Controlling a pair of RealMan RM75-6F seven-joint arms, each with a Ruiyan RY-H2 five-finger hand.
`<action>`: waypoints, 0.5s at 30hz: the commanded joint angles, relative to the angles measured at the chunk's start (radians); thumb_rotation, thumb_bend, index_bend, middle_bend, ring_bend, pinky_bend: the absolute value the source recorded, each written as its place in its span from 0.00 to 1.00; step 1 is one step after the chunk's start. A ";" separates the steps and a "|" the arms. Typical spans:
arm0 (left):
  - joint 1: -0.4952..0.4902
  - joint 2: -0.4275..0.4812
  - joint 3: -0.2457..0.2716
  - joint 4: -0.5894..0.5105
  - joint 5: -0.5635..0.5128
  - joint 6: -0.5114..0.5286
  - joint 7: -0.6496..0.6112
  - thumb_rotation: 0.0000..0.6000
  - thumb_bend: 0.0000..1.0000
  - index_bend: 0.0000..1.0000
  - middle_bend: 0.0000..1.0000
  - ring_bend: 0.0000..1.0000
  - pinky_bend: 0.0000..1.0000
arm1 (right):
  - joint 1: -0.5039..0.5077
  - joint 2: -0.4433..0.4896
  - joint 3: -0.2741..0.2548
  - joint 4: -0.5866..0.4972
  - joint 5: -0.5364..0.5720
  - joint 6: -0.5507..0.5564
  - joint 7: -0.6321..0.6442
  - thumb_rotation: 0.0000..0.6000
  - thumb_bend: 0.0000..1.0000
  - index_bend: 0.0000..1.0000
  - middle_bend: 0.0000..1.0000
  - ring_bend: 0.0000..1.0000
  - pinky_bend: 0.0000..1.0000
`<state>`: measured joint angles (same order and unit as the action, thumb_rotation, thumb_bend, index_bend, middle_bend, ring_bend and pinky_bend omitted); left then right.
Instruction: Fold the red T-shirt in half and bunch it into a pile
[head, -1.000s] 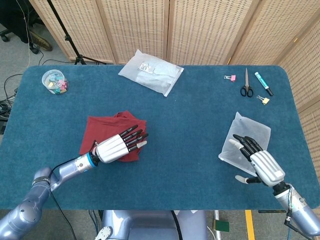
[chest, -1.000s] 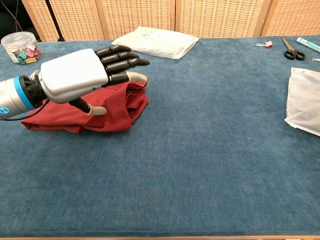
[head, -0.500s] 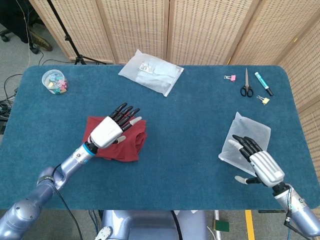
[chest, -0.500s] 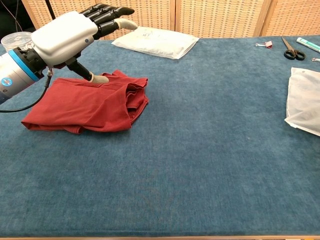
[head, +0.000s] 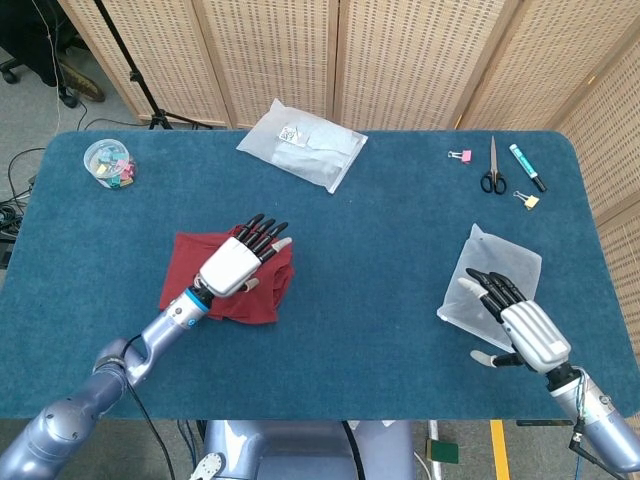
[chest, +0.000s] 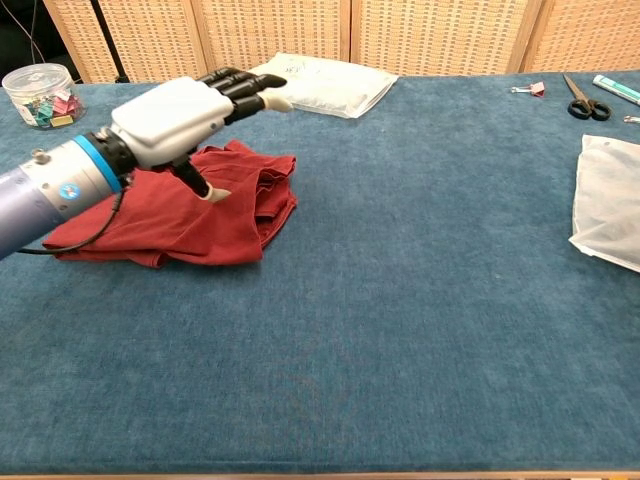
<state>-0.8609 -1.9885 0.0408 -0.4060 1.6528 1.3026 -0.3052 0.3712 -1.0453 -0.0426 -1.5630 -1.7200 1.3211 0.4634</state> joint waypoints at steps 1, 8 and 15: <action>-0.023 -0.032 -0.012 0.014 -0.007 -0.028 0.012 1.00 0.10 0.00 0.00 0.00 0.00 | 0.000 0.001 0.000 0.001 0.000 0.001 0.005 1.00 0.00 0.00 0.00 0.00 0.00; -0.060 -0.095 -0.022 0.056 -0.007 -0.059 0.038 1.00 0.10 0.00 0.00 0.00 0.00 | 0.002 0.004 0.000 0.008 0.001 0.001 0.024 1.00 0.00 0.00 0.00 0.00 0.00; -0.064 -0.105 -0.029 0.072 -0.010 -0.037 0.031 1.00 0.11 0.00 0.00 0.00 0.00 | 0.001 0.004 -0.002 0.009 -0.002 0.003 0.028 1.00 0.00 0.00 0.00 0.00 0.00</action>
<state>-0.9239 -2.0976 0.0190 -0.3348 1.6460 1.2441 -0.2695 0.3721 -1.0412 -0.0446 -1.5537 -1.7222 1.3241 0.4909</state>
